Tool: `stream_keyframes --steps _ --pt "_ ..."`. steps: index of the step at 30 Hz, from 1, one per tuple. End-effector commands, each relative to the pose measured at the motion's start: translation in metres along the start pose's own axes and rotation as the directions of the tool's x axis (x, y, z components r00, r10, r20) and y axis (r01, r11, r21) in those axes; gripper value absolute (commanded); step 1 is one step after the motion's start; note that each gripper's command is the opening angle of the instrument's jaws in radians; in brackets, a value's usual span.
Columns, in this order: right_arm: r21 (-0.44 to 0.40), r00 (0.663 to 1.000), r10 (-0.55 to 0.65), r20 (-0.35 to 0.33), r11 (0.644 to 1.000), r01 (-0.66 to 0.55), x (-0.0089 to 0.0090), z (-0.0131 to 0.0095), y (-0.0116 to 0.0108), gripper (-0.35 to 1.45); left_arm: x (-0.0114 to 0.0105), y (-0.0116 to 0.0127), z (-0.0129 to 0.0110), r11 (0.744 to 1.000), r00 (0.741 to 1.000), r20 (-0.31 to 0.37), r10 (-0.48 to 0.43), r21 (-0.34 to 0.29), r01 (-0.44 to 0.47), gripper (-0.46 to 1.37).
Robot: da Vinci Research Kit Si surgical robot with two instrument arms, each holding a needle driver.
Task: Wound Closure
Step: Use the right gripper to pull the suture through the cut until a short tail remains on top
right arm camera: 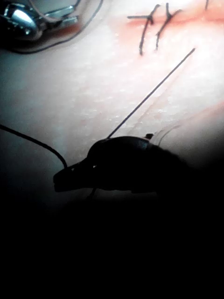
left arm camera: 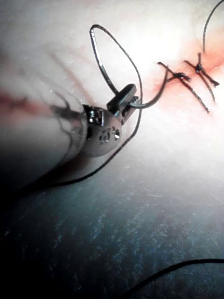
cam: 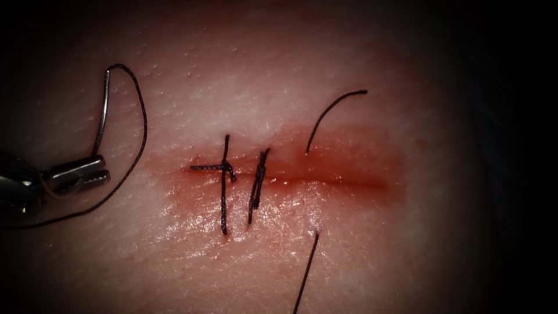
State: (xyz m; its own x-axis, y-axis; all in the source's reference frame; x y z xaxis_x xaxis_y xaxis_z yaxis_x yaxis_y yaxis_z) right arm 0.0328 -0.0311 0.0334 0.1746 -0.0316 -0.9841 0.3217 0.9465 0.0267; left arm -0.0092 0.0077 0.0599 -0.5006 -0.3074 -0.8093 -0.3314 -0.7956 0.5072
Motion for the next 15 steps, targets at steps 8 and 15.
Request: stream_keyframes --steps 8,15 --pt "-0.001 1.000 -0.001 -0.007 1.000 0.001 0.0006 0.0005 -0.0008 -0.35 0.0000 0.0000 0.0000 1.000 1.000 0.000 0.000 -0.006 0.000 -0.35" --pt "-0.002 1.000 -0.001 -0.007 1.000 0.001 0.0006 0.0005 -0.0008 -0.35 0.0000 0.0000 0.0000 1.000 1.000 0.000 0.000 -0.006 0.000 -0.35"
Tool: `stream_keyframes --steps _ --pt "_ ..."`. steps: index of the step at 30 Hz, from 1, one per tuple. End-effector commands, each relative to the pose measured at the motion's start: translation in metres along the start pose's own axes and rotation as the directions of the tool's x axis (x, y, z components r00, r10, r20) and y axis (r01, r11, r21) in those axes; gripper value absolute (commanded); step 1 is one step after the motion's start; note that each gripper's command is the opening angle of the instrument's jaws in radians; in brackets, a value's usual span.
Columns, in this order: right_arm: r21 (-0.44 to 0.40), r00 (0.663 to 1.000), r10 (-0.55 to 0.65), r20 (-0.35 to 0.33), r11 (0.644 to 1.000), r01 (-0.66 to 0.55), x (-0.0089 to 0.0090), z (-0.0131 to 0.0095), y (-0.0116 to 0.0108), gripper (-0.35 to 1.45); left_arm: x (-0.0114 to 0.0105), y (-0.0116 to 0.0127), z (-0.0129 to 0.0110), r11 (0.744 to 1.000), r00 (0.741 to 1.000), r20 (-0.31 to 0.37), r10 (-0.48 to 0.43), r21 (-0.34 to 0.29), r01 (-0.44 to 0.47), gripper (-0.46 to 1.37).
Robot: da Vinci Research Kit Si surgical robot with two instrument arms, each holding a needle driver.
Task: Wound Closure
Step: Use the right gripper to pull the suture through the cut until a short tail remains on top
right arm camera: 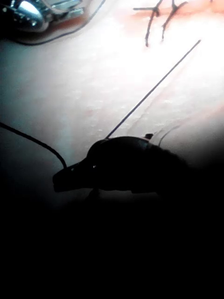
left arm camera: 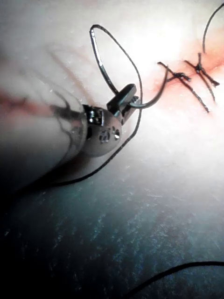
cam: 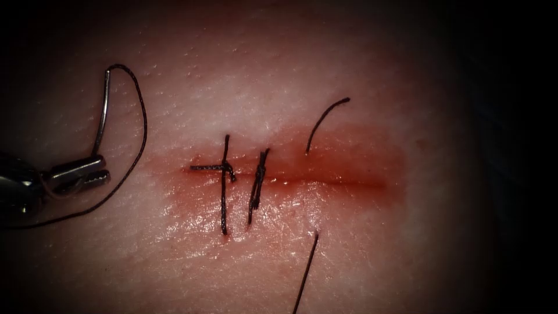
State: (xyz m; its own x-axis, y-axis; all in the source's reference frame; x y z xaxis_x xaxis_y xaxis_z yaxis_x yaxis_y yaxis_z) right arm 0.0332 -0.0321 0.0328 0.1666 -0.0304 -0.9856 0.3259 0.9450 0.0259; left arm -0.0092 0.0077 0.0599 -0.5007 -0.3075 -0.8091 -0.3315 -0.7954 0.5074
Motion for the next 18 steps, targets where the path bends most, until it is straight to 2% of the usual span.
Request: stream_keyframes --steps 1,18 --pt "-0.006 1.000 0.001 0.001 1.000 -0.001 -0.0001 0.0000 0.0000 -0.35 0.0000 0.0000 0.0000 1.000 1.000 0.000 0.000 -0.006 0.000 -0.35" --pt "-0.008 1.000 0.002 0.001 1.000 -0.002 -0.0002 0.0000 0.0003 -0.35 0.0001 0.0001 0.0003 1.000 1.000 -0.001 0.000 -0.006 0.000 -0.35"
